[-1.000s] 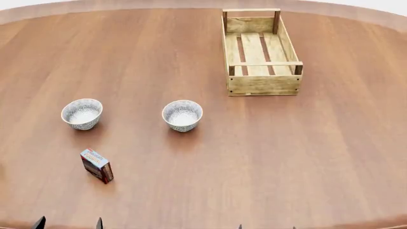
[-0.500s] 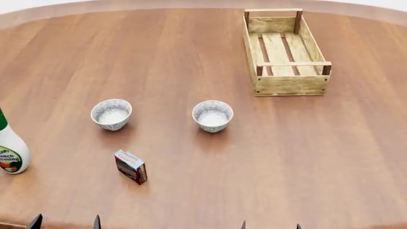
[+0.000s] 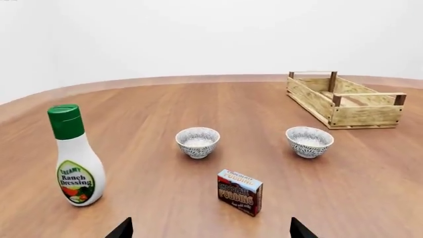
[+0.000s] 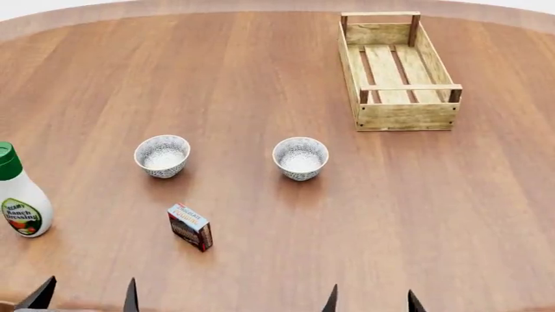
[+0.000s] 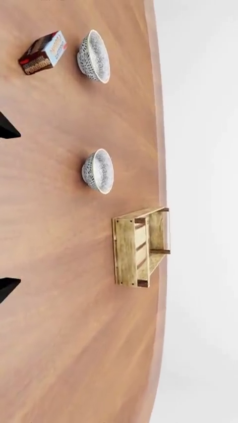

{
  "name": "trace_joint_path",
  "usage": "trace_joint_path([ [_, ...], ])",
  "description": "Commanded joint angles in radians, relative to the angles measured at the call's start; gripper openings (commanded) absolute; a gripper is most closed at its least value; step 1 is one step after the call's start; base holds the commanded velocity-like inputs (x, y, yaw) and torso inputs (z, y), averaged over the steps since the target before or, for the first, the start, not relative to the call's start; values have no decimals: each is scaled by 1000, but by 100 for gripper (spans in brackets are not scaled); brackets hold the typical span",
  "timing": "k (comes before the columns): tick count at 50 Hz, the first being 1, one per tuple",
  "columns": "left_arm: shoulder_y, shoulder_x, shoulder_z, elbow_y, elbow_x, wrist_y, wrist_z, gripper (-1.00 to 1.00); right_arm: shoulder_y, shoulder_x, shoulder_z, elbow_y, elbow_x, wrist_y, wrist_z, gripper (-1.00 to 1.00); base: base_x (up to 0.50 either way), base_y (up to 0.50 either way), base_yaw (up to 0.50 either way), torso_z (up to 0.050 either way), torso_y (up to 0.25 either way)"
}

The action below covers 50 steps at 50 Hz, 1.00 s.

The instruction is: Stack the right bowl on the left bowl and place them in the tray.

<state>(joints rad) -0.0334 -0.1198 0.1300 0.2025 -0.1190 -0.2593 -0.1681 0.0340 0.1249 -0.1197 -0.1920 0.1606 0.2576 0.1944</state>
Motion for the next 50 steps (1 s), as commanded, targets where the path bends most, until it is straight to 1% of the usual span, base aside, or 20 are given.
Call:
trace_joint_path([
  [1,-99,-19,-7,327,-15,-399,-11,100,101,26,63,-387,111,473,24,100,0,0,0,0,0],
  [2,-99,-20,-7,328,-16,-400,-12,100,101,27,63,-388,112,474,25,100,0,0,0,0,0],
  [3,-152,-30,-2,369,-18,-473,-12,100,157,33,71,-465,136,586,45,100,0,0,0,0,0],
  [4,-177,-31,-7,388,-29,-519,-11,100,181,35,77,-493,146,621,53,100,0,0,0,0,0],
  [5,-190,-36,-3,400,-24,-524,-12,100,202,34,85,-519,161,646,53,100,0,0,0,0,0],
  [6,-222,-37,-14,426,-33,-558,-13,100,220,33,91,-531,167,663,57,100,0,0,0,0,0],
  [8,-246,-30,-34,441,-57,-578,-6,100,250,30,99,-537,175,693,67,100,0,0,0,0,0],
  [12,-322,-50,-15,494,-40,-662,-27,100,316,26,115,-553,185,743,90,100,0,0,0,0,0],
  [14,-347,-47,-28,523,-50,-696,-30,100,341,30,106,-554,177,765,106,100,0,0,0,0,0],
  [24,-337,-45,-30,518,-56,-678,-39,100,345,30,112,-564,185,747,113,100,0,0,0,0,0],
  [25,-337,-45,-29,517,-56,-676,-39,100,338,31,115,-568,193,726,98,100,398,0,0,0,0],
  [28,-335,-48,-26,507,-54,-664,-41,100,346,26,127,-570,207,741,101,100,500,0,0,0,0],
  [50,-314,-58,-27,499,-64,-635,-56,100,345,35,101,-549,204,711,122,100,500,0,0,0,0],
])
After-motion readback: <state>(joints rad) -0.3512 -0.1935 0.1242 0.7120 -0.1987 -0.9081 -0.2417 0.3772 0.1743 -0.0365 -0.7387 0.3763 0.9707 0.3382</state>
